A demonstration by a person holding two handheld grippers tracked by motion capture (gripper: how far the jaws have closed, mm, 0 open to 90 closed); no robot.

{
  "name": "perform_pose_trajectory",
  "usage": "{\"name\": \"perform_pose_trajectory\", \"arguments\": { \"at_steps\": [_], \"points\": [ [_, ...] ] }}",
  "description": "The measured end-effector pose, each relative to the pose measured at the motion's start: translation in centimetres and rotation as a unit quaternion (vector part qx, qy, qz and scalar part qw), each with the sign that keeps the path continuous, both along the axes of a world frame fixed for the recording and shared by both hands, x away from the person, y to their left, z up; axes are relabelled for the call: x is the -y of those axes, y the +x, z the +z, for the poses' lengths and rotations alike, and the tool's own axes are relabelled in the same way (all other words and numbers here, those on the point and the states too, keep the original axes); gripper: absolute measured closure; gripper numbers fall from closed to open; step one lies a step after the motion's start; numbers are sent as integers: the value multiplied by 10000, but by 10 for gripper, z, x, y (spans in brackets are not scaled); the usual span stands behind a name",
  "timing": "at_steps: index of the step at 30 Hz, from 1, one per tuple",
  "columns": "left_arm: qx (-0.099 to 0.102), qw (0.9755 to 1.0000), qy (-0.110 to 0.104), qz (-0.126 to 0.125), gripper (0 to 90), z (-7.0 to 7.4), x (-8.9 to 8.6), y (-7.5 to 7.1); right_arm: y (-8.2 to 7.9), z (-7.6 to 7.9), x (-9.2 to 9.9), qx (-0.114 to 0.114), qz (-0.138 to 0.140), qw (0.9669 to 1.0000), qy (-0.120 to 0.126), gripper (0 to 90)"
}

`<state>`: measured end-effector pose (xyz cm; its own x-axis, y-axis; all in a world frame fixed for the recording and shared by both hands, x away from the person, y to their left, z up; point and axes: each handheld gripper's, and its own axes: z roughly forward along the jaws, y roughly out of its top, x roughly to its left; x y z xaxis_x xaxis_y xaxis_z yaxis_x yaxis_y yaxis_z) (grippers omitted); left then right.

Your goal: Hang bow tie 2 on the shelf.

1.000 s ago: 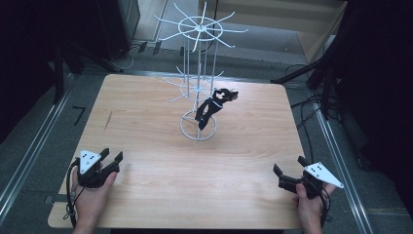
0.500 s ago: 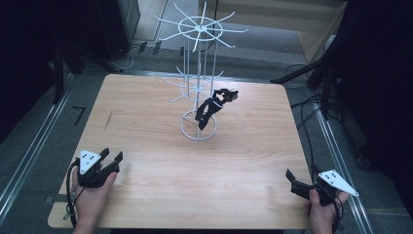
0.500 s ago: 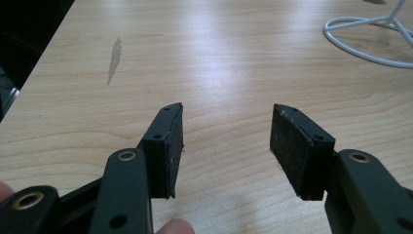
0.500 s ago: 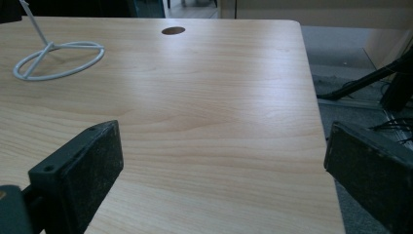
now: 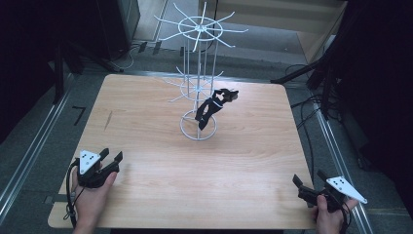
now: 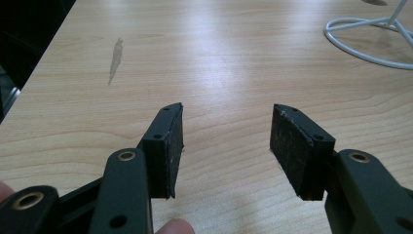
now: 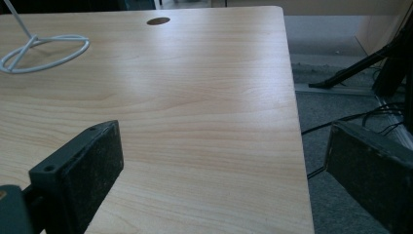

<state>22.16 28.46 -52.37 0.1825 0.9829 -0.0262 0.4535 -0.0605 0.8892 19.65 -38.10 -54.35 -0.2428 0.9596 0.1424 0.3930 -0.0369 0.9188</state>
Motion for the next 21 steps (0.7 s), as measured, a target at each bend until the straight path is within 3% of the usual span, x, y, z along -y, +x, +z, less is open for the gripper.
{"name": "perform_pose_trajectory", "arguments": {
  "at_steps": [3,8,14,21],
  "points": [
    [-8,10000,15,-12,475,0,0,0,0,-2,-1,-5,-65,10000,42,12],
    [0,10000,-21,-22,473,0,0,0,2,-4,-6,-49,7,9999,-155,12],
    [5,10000,-20,-20,468,0,0,0,2,-5,-2,-81,-54,9999,34,18],
    [-30,10000,-35,-19,432,0,-1,1,3,-6,-5,-131,-75,9999,-78,54]
  ]
}}
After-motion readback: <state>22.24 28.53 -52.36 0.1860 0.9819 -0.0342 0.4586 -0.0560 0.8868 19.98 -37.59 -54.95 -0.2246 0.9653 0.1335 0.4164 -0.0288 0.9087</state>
